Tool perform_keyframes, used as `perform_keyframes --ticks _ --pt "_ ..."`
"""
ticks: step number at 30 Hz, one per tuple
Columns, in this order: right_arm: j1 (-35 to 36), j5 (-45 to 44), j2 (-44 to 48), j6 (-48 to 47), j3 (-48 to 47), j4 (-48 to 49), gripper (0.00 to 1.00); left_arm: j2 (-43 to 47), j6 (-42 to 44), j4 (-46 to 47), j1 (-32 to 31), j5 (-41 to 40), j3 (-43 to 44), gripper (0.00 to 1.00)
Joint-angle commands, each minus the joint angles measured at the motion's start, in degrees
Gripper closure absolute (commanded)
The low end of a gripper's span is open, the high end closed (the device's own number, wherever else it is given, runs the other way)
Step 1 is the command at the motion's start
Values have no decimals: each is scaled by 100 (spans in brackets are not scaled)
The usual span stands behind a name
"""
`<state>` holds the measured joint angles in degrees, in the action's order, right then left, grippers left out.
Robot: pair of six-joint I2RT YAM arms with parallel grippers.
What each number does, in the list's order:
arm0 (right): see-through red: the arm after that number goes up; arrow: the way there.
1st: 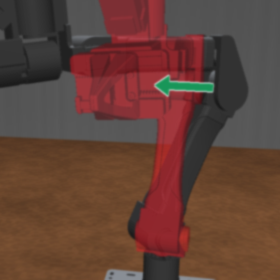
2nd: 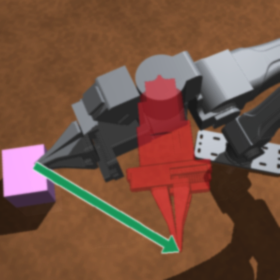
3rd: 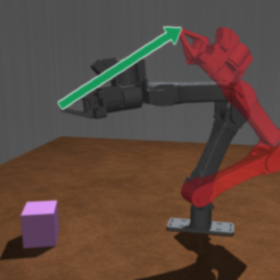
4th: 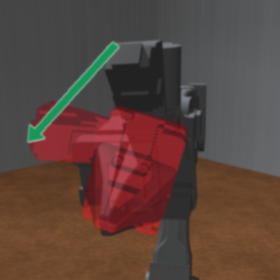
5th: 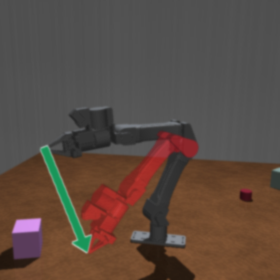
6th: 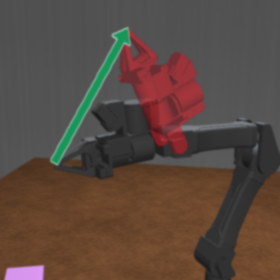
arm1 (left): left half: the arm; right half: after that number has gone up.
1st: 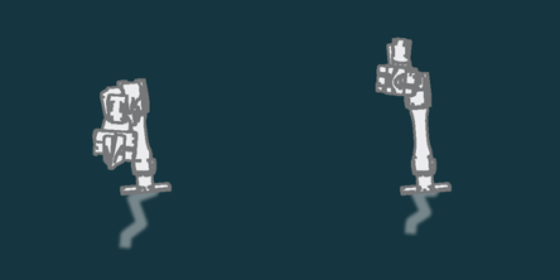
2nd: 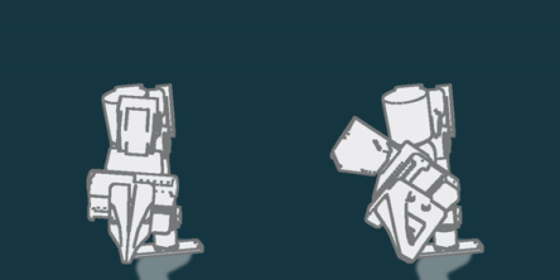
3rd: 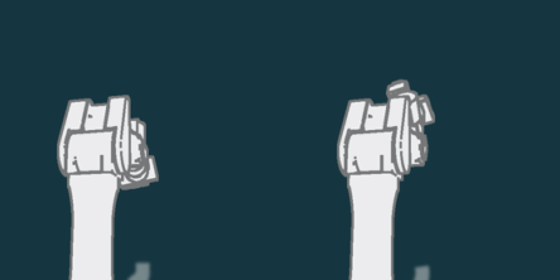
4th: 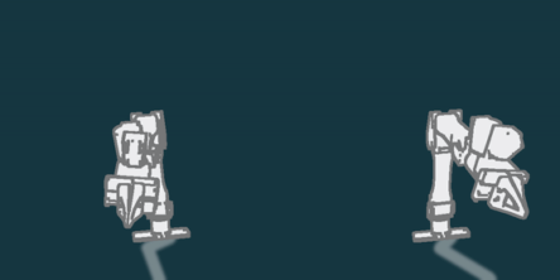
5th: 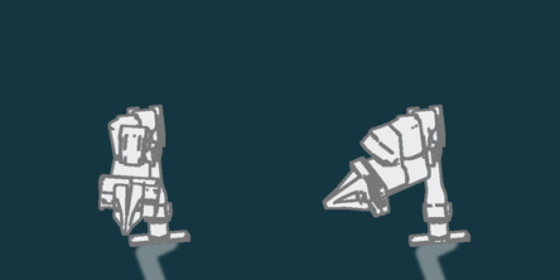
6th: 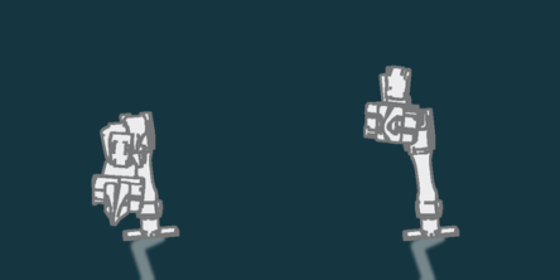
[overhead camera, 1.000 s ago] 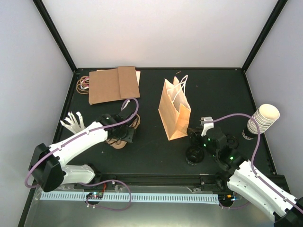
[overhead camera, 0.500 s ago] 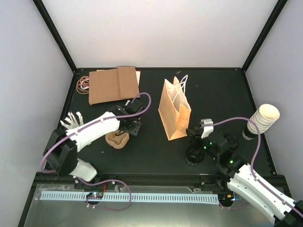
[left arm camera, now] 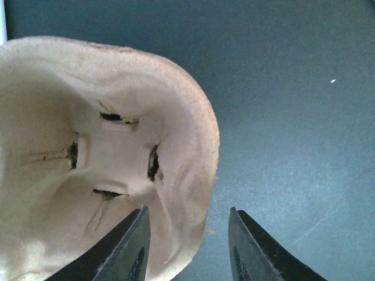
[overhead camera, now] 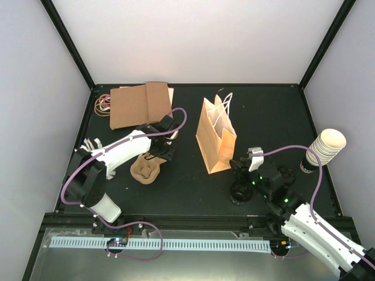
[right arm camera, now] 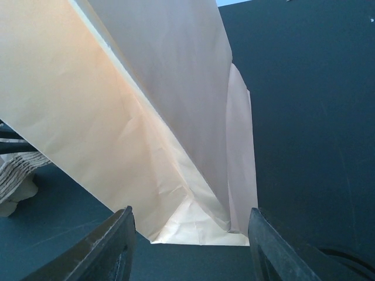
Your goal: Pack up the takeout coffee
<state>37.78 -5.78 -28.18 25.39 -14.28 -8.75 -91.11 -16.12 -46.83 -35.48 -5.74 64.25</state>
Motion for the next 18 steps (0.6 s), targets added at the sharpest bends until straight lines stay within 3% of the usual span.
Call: perform_keyframes --ticks 1,6,18 --pt "-25 42 -12 -74 64 240 44 -111 196 130 149 429 308 62" --pt "-16 42 -94 -76 40 245 44 -249 234 19 232 515 384 69" --pt "-17 42 -128 -78 31 262 44 -253 84 -313 253 219 382 68"
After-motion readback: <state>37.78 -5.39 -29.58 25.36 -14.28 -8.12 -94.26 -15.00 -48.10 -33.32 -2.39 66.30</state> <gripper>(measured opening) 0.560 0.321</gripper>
